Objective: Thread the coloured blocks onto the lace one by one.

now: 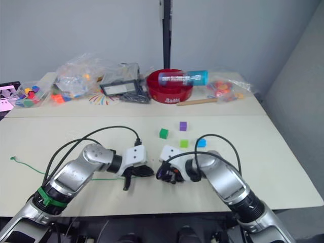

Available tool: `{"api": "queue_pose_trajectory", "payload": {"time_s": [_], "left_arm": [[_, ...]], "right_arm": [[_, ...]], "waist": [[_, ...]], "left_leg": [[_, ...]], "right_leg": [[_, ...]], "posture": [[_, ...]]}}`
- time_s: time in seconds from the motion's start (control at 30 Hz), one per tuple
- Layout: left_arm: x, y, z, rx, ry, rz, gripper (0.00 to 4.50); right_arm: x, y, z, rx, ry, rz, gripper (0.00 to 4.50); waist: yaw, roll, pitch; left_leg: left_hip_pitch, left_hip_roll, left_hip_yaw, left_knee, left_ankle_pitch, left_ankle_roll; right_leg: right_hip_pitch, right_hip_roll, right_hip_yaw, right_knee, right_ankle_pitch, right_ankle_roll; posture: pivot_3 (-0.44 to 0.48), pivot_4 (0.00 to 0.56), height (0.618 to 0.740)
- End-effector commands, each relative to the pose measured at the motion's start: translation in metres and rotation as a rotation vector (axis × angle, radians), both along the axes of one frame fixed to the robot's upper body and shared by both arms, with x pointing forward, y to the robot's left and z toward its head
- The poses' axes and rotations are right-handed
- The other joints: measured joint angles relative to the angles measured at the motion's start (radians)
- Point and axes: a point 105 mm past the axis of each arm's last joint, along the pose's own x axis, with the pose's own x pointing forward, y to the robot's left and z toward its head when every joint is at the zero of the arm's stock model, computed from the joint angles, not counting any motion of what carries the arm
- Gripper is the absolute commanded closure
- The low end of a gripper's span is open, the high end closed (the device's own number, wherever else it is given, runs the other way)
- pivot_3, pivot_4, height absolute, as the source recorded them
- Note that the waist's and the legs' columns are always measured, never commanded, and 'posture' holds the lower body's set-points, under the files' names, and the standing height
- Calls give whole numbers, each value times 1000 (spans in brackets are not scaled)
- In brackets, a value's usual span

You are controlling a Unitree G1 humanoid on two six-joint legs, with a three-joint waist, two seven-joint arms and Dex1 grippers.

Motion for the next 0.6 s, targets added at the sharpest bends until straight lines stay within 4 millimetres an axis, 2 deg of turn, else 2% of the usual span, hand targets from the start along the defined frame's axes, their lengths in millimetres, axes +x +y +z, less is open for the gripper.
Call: {"api": "queue_pose_trajectory", "payload": {"time_s": [0.03, 0.3, 0.6], "left_arm": [[-13, -18, 17, -68, -25, -91, 4500], [-22, -29, 6, -119, 66, -153, 4500], [-25, -22, 3, -91, 45, -230, 4500]], "right_arm": [[-5, 9, -3, 19, 11, 9, 3226], [-6, 18, 2, 37, -4, 37, 3226], [-7, 6, -4, -33, -42, 132, 3226]], "waist": [[0, 0, 0], [1, 0, 0], [6, 0, 0]], "left_leg": [[0, 0, 0, 0, 0, 0], [0, 0, 0, 0, 0, 0], [-1, 0, 0, 0, 0, 0]], "right_leg": [[0, 0, 0, 0, 0, 0], [0, 0, 0, 0, 0, 0], [0, 0, 0, -1, 0, 0]], "posture": [[0, 150, 731], [0, 150, 731], [0, 150, 731]]}}
